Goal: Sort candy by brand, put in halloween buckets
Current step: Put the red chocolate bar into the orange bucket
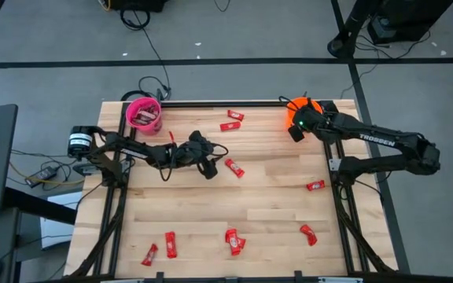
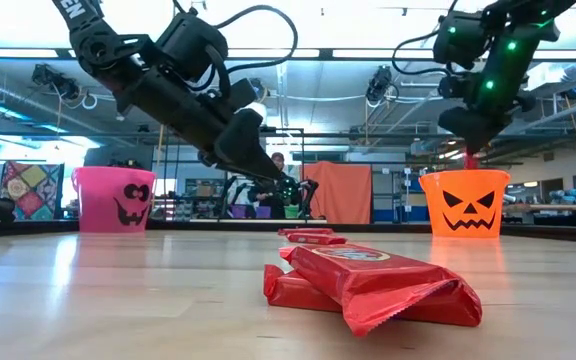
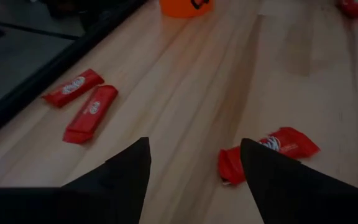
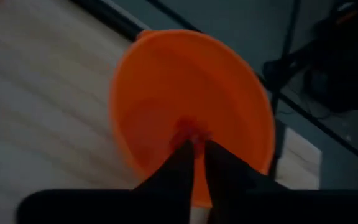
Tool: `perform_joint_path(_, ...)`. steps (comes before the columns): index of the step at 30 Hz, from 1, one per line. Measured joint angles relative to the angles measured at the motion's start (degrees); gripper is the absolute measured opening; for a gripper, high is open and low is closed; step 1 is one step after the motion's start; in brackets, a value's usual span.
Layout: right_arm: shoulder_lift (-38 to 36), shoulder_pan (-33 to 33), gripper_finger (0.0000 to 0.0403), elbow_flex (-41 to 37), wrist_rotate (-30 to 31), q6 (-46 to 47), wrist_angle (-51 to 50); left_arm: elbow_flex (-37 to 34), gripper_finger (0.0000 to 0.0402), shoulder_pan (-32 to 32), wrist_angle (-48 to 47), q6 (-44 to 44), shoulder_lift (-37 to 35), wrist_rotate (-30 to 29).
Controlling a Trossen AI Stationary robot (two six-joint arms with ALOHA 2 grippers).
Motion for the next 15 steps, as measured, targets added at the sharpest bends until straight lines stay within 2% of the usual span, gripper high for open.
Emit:
perform_joint_path(2,-0.23,-0.12,0.0072,0.00,-1.61,-0.73,0.28,0.00,0.0250,0.00,0.31,0.02,0.00,-0.36)
perform_joint_path(9,-2.11,0.03,0.0165,0.00,-1.22,-1.22,0.26,0.00,0.0250,0.00,2.16,0.03,0.04,-0.91)
perform_joint_path(15,-5.37,6.01,0.0197,0.00,-6.69,-2.10,3.15,0.00,0.0250,-0.02,3.80,2.06,0.04,-1.93)
